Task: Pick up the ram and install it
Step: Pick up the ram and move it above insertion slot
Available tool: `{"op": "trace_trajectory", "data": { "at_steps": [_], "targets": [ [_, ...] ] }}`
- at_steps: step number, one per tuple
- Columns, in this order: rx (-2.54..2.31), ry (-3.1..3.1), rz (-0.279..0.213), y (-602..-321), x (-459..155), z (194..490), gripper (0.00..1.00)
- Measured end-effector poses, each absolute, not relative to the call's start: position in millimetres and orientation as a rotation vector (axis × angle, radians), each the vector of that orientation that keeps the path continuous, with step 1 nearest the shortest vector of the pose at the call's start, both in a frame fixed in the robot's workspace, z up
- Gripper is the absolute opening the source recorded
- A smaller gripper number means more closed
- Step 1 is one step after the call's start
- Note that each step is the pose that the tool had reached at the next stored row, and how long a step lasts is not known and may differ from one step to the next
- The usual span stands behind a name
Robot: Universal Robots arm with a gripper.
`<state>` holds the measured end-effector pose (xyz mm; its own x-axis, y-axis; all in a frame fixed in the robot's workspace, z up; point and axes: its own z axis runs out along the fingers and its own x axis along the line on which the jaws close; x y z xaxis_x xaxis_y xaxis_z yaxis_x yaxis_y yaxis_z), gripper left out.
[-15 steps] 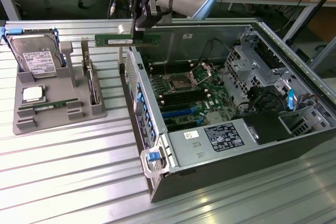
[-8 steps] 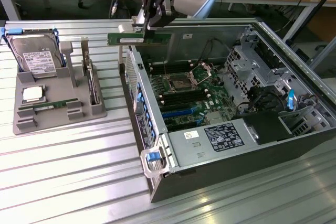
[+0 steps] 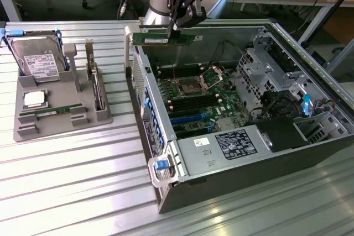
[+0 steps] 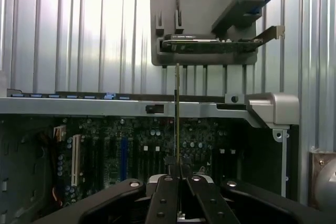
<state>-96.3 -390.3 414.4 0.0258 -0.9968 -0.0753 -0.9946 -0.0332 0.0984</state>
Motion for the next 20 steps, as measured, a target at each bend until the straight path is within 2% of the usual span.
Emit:
{"op": "trace_trajectory", "data": {
  "at_steps": [20],
  "targets": [
    [2.227,-2.163,-0.238,-390.3,-27.8,414.3,0.12]
  ]
}}
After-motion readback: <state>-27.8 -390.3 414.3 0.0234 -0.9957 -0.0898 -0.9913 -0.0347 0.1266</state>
